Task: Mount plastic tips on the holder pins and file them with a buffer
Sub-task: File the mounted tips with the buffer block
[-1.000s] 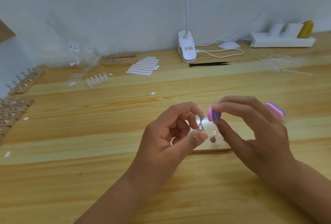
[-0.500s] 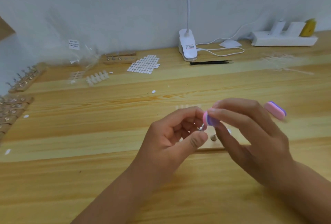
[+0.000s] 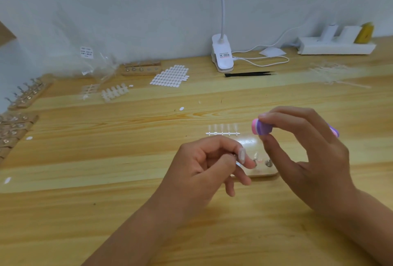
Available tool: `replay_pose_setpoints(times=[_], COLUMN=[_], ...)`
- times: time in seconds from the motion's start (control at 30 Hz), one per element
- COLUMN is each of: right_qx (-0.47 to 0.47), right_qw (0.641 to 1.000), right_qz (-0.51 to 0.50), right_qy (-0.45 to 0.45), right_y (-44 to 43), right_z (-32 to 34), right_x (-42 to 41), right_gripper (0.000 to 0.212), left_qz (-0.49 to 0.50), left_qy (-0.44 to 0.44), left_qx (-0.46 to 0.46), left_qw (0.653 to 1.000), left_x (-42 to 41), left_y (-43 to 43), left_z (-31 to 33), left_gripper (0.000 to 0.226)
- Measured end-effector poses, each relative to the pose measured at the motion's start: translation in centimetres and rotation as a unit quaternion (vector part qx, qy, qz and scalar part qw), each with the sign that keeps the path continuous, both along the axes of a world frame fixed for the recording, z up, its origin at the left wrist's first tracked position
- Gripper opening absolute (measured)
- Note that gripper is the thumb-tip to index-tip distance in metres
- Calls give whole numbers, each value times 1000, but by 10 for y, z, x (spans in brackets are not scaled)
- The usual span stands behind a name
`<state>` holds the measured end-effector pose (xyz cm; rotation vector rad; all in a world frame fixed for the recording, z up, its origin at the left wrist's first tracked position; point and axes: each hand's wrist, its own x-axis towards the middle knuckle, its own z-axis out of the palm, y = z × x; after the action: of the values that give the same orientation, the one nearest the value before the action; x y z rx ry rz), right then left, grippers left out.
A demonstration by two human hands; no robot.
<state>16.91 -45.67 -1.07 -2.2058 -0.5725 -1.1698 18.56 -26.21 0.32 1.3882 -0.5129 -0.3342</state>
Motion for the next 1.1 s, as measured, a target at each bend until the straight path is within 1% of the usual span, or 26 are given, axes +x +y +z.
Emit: replay_pose_setpoints(times=[0.1, 0.2, 0.27, 0.33, 0.43, 0.5, 0.57, 0.6, 0.67, 0.73, 0.8, 0.9, 0.97, 1.03, 1.1], right_qx=[-6, -39, -64, -78, -55, -42, -53, -64, -73, -58, -46, -62, -68, -45, -27], right_qw=[999, 993, 990, 991, 995, 994, 992, 991, 993, 996, 995, 992, 994, 997, 996], right_qz=[22, 92, 111, 90, 60, 78, 95, 95, 73, 52, 63, 93, 73, 45, 64], right_qy=[-25, -59, -63, -59, -54, -61, -67, -65, -51, -43, -56, -59, -49, -48, -64], right_y=[0, 5, 8, 3, -3, 3, 10, 9, 1, -3, 1, 6, 0, -2, 4], right_z=[3, 0, -4, -5, -2, -2, -6, -6, -4, -2, -1, -7, -7, -4, -2], right_x=[-4, -13, -14, -7, 0, -4, -9, -9, -4, 0, -3, -7, -2, 1, -4], right_gripper=[28, 26, 29, 31, 30, 27, 32, 33, 30, 26, 24, 32, 34, 35, 32], left_qz=[4, 21, 36, 53, 54, 48, 45, 44, 46, 47, 34, 3, -9, -11, -11], left_qy=[-9, -29, -37, -40, -28, -33, -39, -37, -21, -4, 1, 0, 3, 7, 3], left_qx=[-2, -12, -15, -8, -9, -8, -3, -1, -2, -7, -11, -10, -6, -5, -3], left_qw=[1000, 999, 999, 998, 998, 998, 998, 998, 999, 999, 999, 1000, 1000, 1000, 1000], left_x=[1, 2, 2, 2, 3, 2, 1, 1, 1, 2, 2, 0, 0, -1, -1], left_y=[1, 1, 1, 1, 2, 1, 1, 1, 1, 2, 2, 1, 1, 1, 1], left_z=[0, 1, 1, 1, 2, 2, 2, 3, 3, 3, 3, 3, 3, 3, 3], left_gripper=[13, 9, 7, 10, 14, 16, 16, 15, 14, 15, 15, 12, 12, 12, 12])
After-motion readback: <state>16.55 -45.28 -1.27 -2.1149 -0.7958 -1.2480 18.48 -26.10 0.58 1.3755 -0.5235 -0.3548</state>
